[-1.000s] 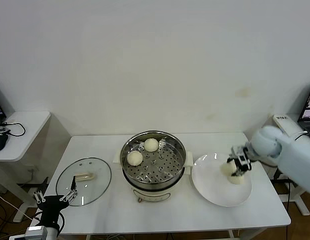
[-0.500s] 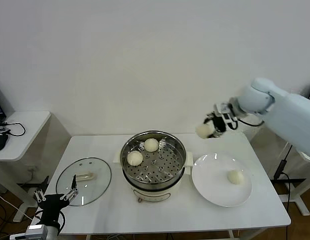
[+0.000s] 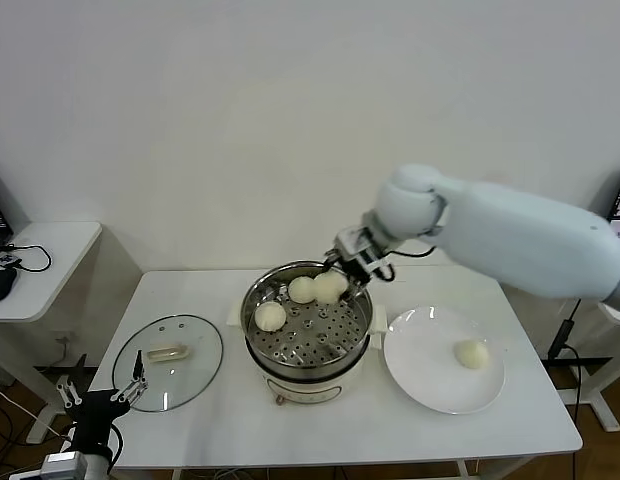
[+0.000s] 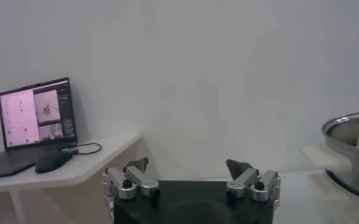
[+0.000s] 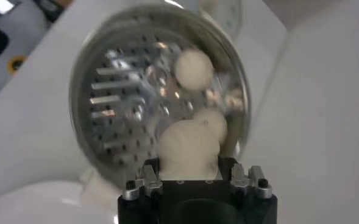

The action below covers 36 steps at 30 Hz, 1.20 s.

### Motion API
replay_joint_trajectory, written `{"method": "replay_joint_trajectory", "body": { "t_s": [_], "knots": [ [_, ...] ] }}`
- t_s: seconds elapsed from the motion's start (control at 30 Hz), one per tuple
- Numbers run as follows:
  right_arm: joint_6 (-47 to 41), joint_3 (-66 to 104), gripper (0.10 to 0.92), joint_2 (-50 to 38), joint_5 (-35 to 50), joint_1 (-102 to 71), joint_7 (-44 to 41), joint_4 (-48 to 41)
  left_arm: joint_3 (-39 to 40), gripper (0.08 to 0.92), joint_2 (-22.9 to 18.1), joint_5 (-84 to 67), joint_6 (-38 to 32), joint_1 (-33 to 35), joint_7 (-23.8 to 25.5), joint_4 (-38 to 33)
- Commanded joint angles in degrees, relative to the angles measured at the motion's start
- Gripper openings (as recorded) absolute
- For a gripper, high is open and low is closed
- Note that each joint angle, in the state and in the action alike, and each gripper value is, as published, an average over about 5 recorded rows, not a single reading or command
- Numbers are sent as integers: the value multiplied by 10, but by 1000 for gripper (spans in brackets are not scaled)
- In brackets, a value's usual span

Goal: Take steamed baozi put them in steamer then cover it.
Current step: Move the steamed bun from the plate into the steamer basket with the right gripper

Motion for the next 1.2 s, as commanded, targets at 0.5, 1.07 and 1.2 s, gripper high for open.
{"method": "replay_joint_trajectory", "body": {
  "t_s": [0.5, 1.07, 1.2],
  "knots": [
    [154, -72, 597, 69, -112, -46, 49, 2, -1, 823, -7, -1, -2, -3, -1, 4],
    [188, -72, 678, 58, -109, -38, 49, 7, 4, 823, -11, 0, -2, -3, -2, 3],
    [185, -61, 777, 39, -102, -28, 49, 15, 6, 823, -11, 1, -1, -5, -2, 3]
  ]
}}
